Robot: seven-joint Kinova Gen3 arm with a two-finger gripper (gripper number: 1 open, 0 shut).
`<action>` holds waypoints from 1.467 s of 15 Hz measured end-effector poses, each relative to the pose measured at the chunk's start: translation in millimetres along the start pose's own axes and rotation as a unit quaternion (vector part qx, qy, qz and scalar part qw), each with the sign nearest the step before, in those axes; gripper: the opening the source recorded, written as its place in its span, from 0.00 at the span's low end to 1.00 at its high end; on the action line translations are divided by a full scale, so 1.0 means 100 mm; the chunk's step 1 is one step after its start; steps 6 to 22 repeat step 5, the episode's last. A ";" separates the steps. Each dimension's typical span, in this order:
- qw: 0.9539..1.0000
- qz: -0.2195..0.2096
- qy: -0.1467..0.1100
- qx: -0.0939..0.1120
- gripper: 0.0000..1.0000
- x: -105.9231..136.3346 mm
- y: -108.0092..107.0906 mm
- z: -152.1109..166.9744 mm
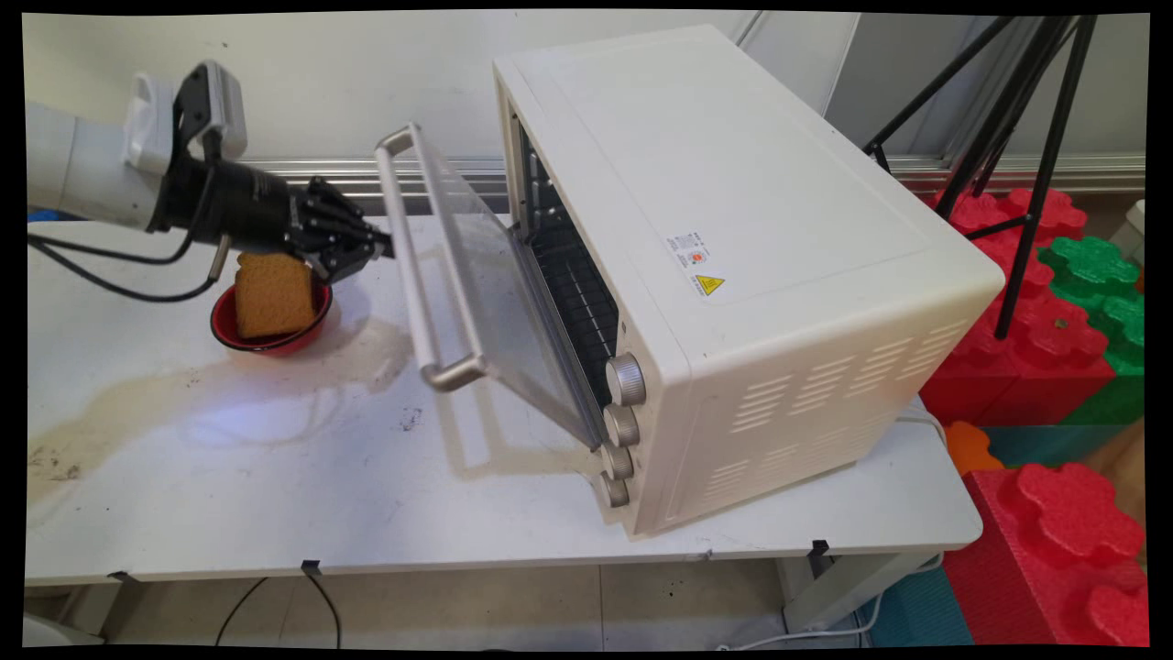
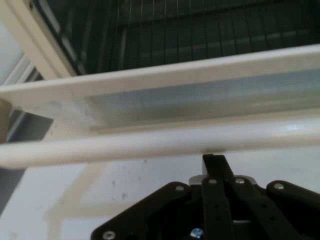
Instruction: Close the oven
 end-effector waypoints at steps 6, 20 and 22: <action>0.999 0.006 0.033 -0.005 0.00 0.27 -0.06 -0.05; 0.999 0.006 0.033 -0.005 0.00 0.27 -0.06 -0.05; 0.999 0.006 0.033 -0.005 0.00 0.27 -0.06 -0.05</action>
